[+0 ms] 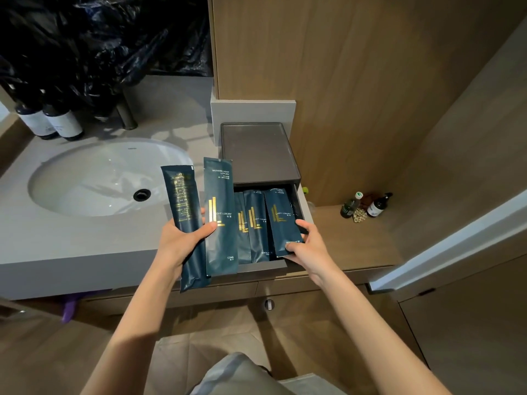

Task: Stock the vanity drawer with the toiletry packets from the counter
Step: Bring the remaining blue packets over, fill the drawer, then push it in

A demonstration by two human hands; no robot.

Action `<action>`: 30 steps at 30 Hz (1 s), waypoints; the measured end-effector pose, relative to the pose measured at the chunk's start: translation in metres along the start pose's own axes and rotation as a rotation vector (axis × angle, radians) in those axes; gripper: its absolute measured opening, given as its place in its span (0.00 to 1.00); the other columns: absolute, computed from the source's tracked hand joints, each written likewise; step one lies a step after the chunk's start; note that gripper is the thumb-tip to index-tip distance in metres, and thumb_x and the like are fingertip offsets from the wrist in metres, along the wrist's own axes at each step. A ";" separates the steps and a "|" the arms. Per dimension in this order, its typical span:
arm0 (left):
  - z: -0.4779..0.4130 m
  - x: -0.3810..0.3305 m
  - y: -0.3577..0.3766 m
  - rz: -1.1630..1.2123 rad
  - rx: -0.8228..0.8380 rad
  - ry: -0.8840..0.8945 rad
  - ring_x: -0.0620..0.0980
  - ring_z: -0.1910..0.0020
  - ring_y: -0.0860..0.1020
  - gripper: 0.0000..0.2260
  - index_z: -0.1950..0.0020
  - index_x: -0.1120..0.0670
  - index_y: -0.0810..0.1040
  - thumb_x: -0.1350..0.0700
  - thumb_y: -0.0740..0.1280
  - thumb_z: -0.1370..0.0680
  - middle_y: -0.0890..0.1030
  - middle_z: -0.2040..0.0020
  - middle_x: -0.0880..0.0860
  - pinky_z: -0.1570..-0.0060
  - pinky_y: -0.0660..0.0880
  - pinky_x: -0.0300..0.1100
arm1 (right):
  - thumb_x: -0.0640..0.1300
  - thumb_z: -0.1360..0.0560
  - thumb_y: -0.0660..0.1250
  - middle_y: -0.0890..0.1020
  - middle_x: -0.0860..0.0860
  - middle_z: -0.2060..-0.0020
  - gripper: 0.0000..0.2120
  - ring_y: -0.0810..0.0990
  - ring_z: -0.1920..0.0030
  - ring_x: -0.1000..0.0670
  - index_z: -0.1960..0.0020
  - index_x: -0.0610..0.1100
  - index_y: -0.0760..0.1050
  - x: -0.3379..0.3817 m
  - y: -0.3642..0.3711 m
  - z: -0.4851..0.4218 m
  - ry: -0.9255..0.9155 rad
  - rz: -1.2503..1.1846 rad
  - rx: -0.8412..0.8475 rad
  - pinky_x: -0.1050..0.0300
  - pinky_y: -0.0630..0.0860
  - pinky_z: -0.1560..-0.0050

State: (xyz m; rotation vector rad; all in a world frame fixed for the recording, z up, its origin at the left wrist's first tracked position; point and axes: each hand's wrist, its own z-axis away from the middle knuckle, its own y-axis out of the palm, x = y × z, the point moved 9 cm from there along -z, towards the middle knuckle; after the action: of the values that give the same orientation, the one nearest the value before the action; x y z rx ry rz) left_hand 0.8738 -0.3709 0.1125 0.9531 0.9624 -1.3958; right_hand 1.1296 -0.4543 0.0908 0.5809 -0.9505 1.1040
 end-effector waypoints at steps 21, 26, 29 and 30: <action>0.002 -0.002 -0.012 -0.036 0.030 0.002 0.46 0.51 0.79 0.21 0.40 0.51 0.77 0.57 0.76 0.32 0.81 0.50 0.48 0.51 0.74 0.41 | 0.22 0.29 0.62 0.67 0.46 0.31 0.36 0.72 0.36 0.43 0.28 0.49 0.64 0.002 0.013 -0.026 -0.014 0.332 0.069 0.53 0.75 0.43; 0.001 0.000 -0.014 -0.023 0.034 -0.012 0.46 0.51 0.79 0.20 0.42 0.50 0.78 0.57 0.77 0.32 0.81 0.50 0.47 0.52 0.74 0.40 | 0.26 0.28 0.64 0.68 0.45 0.30 0.35 0.72 0.35 0.42 0.26 0.49 0.62 0.011 0.019 -0.032 -0.163 0.690 0.048 0.52 0.75 0.42; 0.002 0.001 -0.017 -0.012 0.032 -0.020 0.45 0.52 0.79 0.19 0.43 0.49 0.78 0.58 0.77 0.32 0.81 0.51 0.46 0.50 0.74 0.42 | 0.30 0.27 0.66 0.63 0.44 0.27 0.33 0.66 0.29 0.44 0.26 0.46 0.63 0.011 0.023 -0.037 -0.212 0.908 0.083 0.57 0.66 0.33; 0.003 0.001 -0.017 -0.013 0.035 -0.020 0.45 0.52 0.79 0.19 0.43 0.49 0.78 0.58 0.76 0.32 0.81 0.51 0.46 0.51 0.74 0.41 | 0.32 0.27 0.67 0.61 0.45 0.26 0.31 0.64 0.27 0.45 0.26 0.46 0.64 0.011 0.023 -0.038 -0.228 0.955 0.089 0.56 0.63 0.30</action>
State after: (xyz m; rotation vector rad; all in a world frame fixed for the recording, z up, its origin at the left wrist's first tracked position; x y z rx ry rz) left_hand 0.8568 -0.3737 0.1133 0.9591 0.9333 -1.4345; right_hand 1.1226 -0.4100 0.0805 0.3092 -1.4419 1.9599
